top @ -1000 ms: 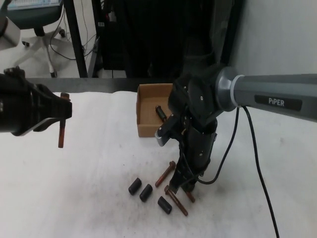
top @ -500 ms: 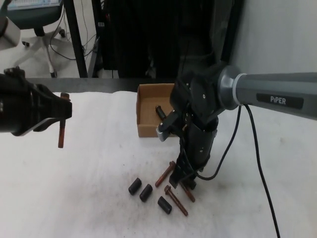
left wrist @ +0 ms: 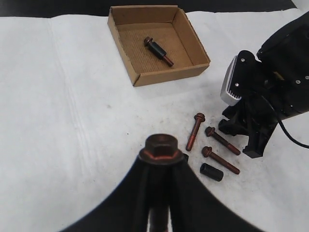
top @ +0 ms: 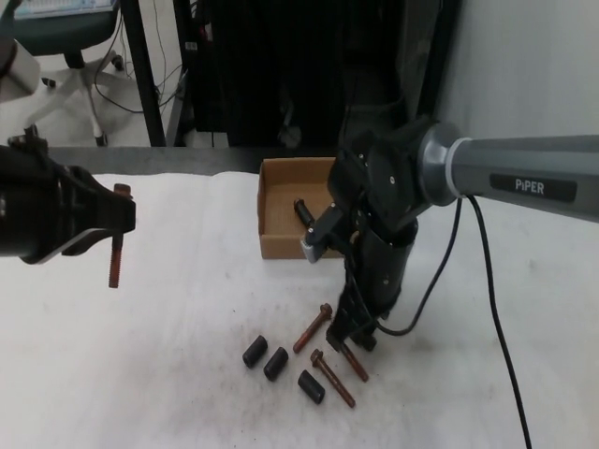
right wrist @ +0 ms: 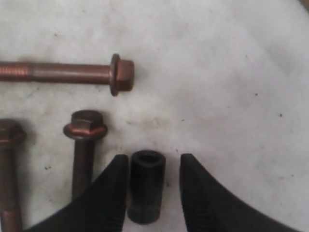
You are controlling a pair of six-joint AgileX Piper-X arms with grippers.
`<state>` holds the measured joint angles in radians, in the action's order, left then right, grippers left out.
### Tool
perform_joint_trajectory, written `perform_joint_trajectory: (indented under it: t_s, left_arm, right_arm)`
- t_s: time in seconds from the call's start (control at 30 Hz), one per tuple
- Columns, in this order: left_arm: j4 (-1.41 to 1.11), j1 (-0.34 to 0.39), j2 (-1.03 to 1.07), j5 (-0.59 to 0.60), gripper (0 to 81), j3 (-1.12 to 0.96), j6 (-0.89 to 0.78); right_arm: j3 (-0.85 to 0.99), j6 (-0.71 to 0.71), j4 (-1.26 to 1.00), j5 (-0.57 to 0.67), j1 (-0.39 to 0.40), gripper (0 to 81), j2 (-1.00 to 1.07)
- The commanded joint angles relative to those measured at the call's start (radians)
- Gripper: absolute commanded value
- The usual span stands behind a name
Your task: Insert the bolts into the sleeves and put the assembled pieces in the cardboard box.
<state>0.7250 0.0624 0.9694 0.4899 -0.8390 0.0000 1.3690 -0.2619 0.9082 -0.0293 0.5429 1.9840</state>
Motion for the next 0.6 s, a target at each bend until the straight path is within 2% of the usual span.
perform_joint_trajectory:
  t_s: [0.0,0.27,0.57]
  left_arm:
    - [-0.004,-0.001,-0.012,-0.003,0.3,0.000,0.000]
    - [-0.004,-0.001,-0.012,-0.003,0.3,0.000,0.000]
    - [-0.004,-0.001,-0.012,-0.003,0.3,0.000,0.000]
  right_arm:
    - [-0.024,-0.008,0.026,-0.003,-0.009,33.9,-0.003]
    - [-0.099,-0.008,0.006,0.002,-0.007,33.9,-0.003]
    - [-0.095,-0.008,-0.070,0.004,-0.007,33.9,-0.003]
